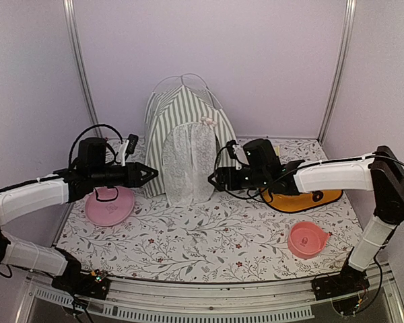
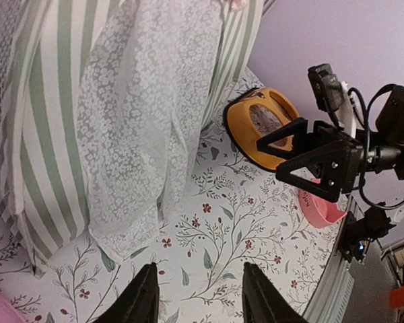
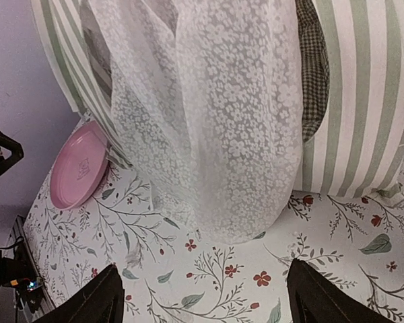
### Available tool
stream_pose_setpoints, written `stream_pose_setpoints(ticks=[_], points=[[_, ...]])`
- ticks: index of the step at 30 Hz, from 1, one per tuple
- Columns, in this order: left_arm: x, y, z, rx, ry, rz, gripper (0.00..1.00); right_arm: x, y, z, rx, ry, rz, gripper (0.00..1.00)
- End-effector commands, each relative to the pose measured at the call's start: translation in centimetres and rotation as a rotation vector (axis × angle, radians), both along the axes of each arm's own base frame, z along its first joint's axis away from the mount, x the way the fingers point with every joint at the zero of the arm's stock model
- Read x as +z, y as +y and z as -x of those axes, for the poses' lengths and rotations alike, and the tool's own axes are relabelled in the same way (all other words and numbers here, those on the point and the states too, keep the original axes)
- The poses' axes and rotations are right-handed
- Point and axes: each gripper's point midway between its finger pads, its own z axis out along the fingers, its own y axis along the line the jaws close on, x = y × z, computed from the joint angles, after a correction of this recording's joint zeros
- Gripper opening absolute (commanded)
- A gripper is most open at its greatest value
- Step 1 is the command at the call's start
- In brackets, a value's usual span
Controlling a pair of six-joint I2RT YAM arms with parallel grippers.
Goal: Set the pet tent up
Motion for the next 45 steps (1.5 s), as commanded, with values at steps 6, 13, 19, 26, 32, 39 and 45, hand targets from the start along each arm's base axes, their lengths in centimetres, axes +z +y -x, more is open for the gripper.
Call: stream_pose_setpoints(ticks=[6, 13, 19, 26, 32, 39, 45], points=[[-4.1, 0.3, -0.8, 0.133, 0.14, 0.114, 0.43, -5.2, 0.0, -2.7, -0.068, 0.078, 0.021, 0.81], [-7.2, 0.1, -3.3, 0.218, 0.205, 0.117, 0.38, -5.4, -2.0, -3.4, -0.12, 0.096, 0.013, 0.77], [-9.2, 2.0, -7.7, 0.381, 0.227, 0.063, 0.31, -3.8, -5.5, -2.5, -0.183, 0.066, 0.022, 0.78], [-10.5, 6.4, -11.7, 0.536, 0.236, 0.041, 0.28, -1.9, -9.2, -1.1, -0.252, 0.023, 0.044, 0.83], [-9.0, 10.3, -15.2, 0.628, 0.204, 0.025, 0.29, -0.8, -11.4, -0.7, -0.303, -0.003, 0.08, 0.97], [-7.6, 11.1, -16.8, 0.609, 0.187, 0.028, 0.33, -0.3, -14.1, -0.7, -0.406, -0.019, 0.131, 0.99], [-5.9, 10.6, -14.4, 0.566, 0.162, 0.057, 0.44, -1.3, -16.8, -1.3, -0.466, 0.01, 0.165, 0.99]])
